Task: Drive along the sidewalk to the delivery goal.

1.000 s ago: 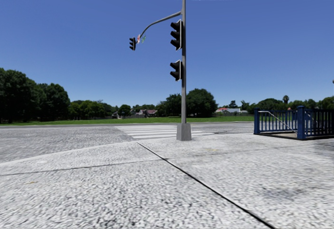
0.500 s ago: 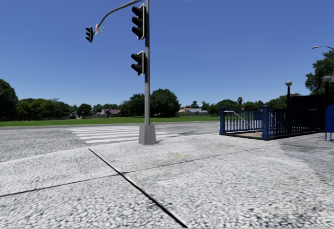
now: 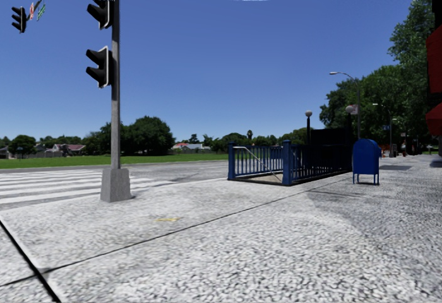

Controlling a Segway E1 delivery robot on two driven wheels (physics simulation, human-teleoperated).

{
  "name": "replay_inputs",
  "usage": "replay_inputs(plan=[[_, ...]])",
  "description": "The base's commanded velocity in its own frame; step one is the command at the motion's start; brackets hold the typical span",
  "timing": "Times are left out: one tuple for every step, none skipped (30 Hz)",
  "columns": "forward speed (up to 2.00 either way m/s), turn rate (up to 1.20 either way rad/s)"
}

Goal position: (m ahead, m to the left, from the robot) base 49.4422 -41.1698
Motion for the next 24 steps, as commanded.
replay_inputs(plan=[[1.25, -0.64], [1.25, -0.64], [1.25, -0.64], [1.25, -0.64], [1.25, -0.64], [1.25, -0.64], [1.25, -0.64], [1.25, -0.64], [1.25, -0.64], [1.25, -0.64], [1.25, -0.64], [1.25, -0.64], [1.26, -0.64], [1.26, -0.64], [1.26, -0.64], [1.26, -0.64], [1.27, -0.64], [1.27, -0.64], [1.27, -0.64], [1.29, -0.64], [1.29, -0.64], [1.35, -0.64], [1.44, -0.64], [1.44, -0.64]])
